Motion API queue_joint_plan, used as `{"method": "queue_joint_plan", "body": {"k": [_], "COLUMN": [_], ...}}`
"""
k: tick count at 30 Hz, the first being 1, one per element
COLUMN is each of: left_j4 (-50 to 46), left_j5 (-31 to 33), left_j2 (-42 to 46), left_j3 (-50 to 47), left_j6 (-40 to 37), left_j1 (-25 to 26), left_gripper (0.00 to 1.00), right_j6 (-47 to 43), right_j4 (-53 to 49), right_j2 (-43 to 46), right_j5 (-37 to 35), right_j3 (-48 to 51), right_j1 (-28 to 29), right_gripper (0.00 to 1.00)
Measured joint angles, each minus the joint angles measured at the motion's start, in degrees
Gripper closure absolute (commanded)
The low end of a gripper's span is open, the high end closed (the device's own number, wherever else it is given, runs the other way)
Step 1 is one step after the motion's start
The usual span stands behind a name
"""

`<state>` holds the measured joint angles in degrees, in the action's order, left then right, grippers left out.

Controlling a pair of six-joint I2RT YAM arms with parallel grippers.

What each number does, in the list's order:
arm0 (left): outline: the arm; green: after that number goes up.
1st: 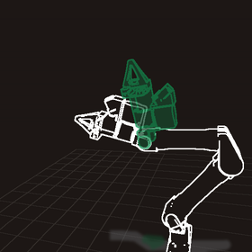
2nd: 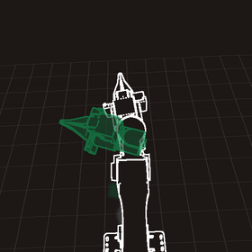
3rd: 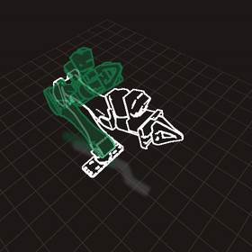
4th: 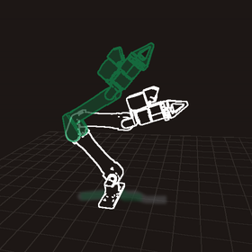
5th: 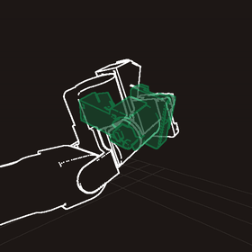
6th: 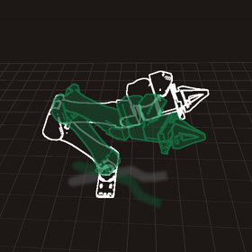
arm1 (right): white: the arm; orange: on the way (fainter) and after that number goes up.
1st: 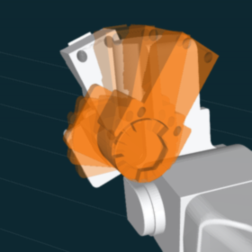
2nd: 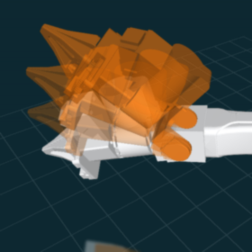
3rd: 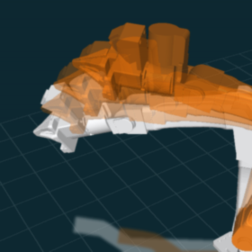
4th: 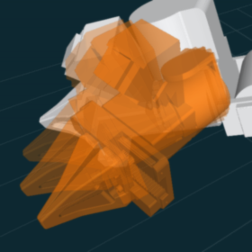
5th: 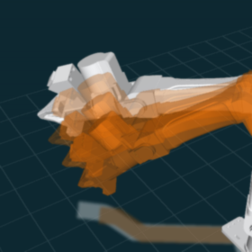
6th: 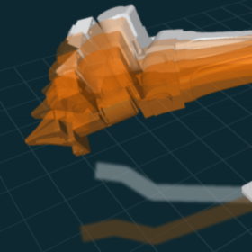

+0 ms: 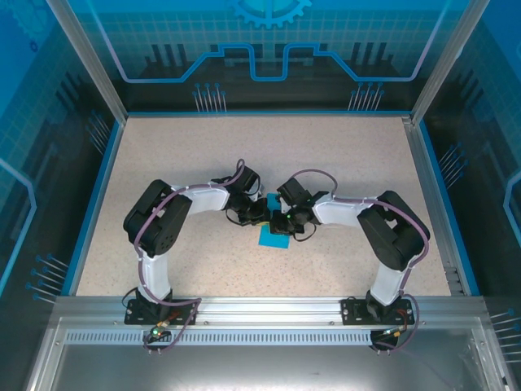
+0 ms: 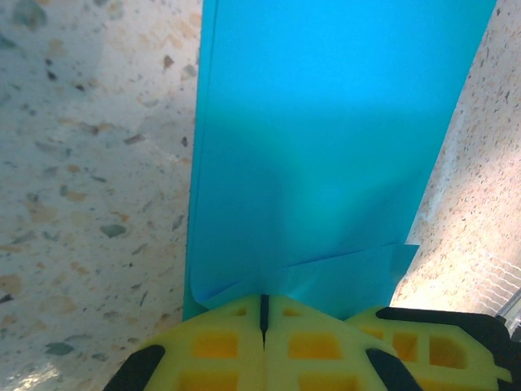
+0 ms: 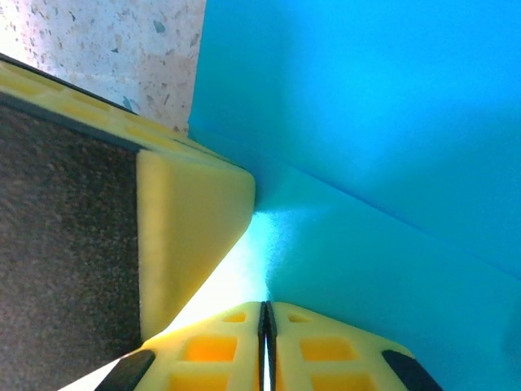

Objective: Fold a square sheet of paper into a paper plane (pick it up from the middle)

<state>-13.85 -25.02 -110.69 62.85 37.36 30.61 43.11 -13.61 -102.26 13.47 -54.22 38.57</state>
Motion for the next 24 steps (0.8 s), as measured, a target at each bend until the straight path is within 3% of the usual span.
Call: {"method": "queue_joint_plan", "body": {"k": [17,24], "left_j4": [-0.5,-0.4], "left_j5": [0.8,0.7], "left_j2": [0.0,0.0], "left_j3": [0.1,0.1], "left_j6": [0.2,0.2], "left_j1": [0.3,0.3], "left_gripper": [0.95,0.95], "right_j6": [-0.9,-1.6], "right_j4": [1.0,-4.5], "right_j2": [10.2,14.6], "right_j5": [1.0,-0.1], "right_j3": [12.4,14.5], "right_j1": [-0.3,-0.3], "right_gripper": [0.88,0.88]}}
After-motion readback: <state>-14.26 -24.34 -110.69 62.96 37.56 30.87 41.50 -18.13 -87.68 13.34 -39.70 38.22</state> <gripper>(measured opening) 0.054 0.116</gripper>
